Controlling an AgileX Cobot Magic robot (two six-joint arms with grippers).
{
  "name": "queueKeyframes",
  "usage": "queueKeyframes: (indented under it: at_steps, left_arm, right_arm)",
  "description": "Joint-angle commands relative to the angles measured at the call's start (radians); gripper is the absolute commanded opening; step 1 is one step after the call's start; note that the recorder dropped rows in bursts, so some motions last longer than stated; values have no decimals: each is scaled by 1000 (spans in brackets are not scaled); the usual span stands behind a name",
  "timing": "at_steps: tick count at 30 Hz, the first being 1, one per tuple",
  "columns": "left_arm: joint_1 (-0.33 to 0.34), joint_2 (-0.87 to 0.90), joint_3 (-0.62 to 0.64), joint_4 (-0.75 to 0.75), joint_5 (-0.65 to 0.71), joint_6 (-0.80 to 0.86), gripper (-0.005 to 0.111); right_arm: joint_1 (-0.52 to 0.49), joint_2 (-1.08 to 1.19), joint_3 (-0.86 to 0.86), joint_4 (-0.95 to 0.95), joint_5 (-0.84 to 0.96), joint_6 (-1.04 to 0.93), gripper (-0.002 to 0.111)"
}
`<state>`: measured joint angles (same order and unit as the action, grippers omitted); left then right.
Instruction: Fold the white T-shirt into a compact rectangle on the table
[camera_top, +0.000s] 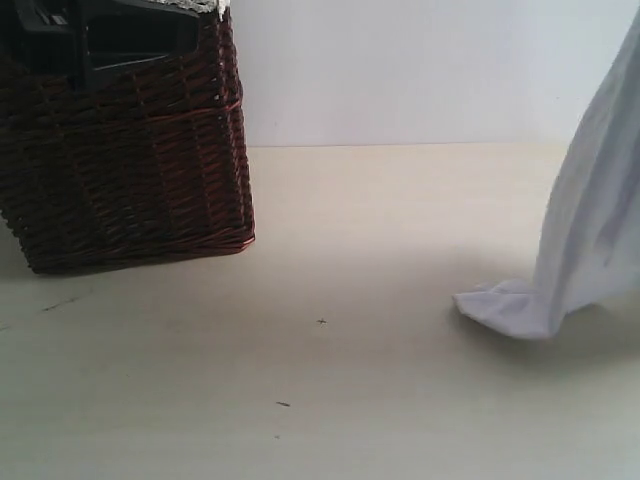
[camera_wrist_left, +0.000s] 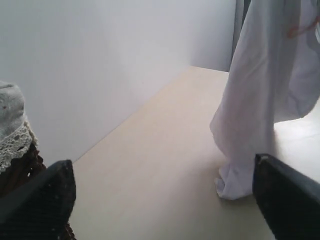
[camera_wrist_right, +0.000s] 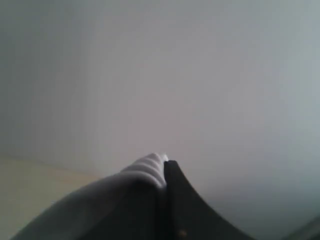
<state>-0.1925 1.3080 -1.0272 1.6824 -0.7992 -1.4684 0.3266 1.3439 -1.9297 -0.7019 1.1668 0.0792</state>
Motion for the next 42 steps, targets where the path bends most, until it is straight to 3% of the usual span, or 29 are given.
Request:
queueKeyframes:
  at_steps: [1,6,11,15,22,32,36,42]
  left_arm:
    - [-7,-5,4,-5,-17,-5,92]
    - [-7,-5,4,10,-17,-5,92]
    - [-12,-4,4,37,-75,-18,92]
    - [-93,33,10,62,-72,-28,92]
    - [-226,160,44,61,39,54,92]
    - [-313,360,-17,-290,-71,61,92]
    - [-371,426,-73,-320,-103,63,92]
    - [-436,500,-146,-332,25,82,92]
  right_arm:
    - [-1,79,-1,411,54,-194,0]
    - [-1,174,26,647,54,-296,0]
    - [-1,250,65,609,54,-311,0]
    - [-1,267,68,503,46,-237,0]
    - [-1,205,68,506,-27,-228,0]
    - [-1,152,68,596,-121,-208,0]
    - [-1,157,68,599,-121,-208,0]
    - [-1,157,68,616,-117,-208,0]
